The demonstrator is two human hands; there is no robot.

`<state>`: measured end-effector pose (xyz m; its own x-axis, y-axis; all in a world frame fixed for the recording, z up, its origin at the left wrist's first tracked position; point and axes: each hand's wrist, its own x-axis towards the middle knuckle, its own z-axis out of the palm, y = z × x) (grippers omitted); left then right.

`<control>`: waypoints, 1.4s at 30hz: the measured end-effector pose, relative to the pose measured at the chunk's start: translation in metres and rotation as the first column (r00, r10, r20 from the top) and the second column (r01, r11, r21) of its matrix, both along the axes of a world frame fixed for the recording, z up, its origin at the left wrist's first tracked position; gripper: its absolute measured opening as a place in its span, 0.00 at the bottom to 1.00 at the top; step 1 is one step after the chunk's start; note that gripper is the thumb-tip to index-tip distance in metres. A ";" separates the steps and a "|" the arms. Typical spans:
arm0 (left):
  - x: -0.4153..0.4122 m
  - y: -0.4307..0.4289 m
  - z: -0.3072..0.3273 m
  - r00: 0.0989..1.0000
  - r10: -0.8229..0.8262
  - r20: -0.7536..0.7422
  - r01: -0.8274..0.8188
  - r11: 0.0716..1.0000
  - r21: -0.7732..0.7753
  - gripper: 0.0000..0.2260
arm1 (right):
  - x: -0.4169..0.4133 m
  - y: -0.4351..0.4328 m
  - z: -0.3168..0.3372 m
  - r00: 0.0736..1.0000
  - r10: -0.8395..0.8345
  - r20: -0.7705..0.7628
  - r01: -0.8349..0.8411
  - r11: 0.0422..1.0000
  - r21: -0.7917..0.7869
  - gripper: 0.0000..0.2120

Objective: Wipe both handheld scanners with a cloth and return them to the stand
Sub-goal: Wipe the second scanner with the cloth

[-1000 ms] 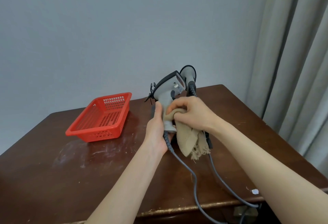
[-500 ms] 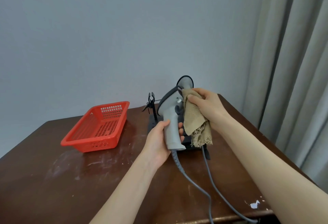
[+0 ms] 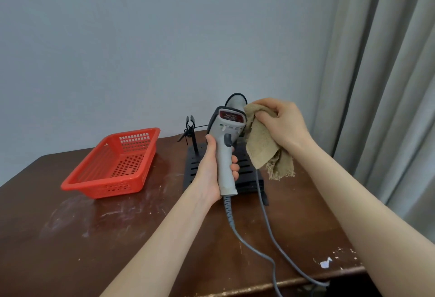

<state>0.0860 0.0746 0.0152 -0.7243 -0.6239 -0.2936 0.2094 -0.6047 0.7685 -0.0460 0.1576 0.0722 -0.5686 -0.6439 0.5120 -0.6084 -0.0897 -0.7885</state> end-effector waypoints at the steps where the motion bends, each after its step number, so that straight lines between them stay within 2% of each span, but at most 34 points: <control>1: -0.001 0.000 -0.003 1.000 -0.009 -0.012 0.009 1.000 0.006 0.28 | 0.001 0.001 0.001 0.997 -0.031 -0.069 0.032 0.999 0.011 0.12; 6: -0.005 0.004 -0.015 0.998 -0.046 -0.045 0.047 0.998 0.028 0.29 | 0.011 0.001 -0.003 0.919 -0.214 -0.330 0.264 0.958 0.114 0.09; 10: -0.008 0.008 -0.020 0.997 -0.051 -0.057 0.053 0.998 0.037 0.29 | 0.013 0.003 -0.008 0.885 -0.189 -0.425 0.280 0.946 0.162 0.09; 15: -0.010 0.013 -0.023 0.996 -0.042 -0.075 0.044 0.999 0.031 0.30 | 0.017 0.007 -0.007 0.935 -0.120 -0.334 0.178 0.972 0.150 0.10; 19: -0.012 0.020 -0.024 0.997 -0.035 -0.072 0.036 0.999 0.003 0.30 | 0.021 0.008 -0.007 0.913 -0.148 -0.380 0.219 0.964 0.152 0.10; 25: -0.017 0.025 -0.023 0.996 -0.025 -0.085 0.023 0.999 -0.022 0.30 | 0.028 0.014 -0.007 0.904 -0.100 -0.415 0.166 0.978 0.127 0.09; 33: -0.018 0.027 -0.024 0.999 -0.031 -0.031 0.030 0.999 -0.037 0.29 | 0.015 0.020 -0.010 0.865 -0.244 -0.439 0.366 0.905 0.216 0.11; 39: -0.024 0.027 -0.027 0.998 -0.045 -0.052 0.042 0.997 -0.069 0.30 | 0.029 0.015 -0.007 0.888 -0.206 -0.410 0.285 0.948 0.140 0.09; 42: -0.025 0.027 -0.025 0.995 -0.055 -0.078 0.051 0.997 -0.061 0.30 | 0.031 0.014 -0.003 0.864 -0.220 -0.453 0.320 0.935 0.155 0.10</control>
<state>0.0615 0.1015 -0.0097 -0.7764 -0.5985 -0.1973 0.2404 -0.5708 0.7851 -0.0154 0.1720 0.0688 -0.4977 -0.6192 0.6073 -0.8613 0.2701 -0.4304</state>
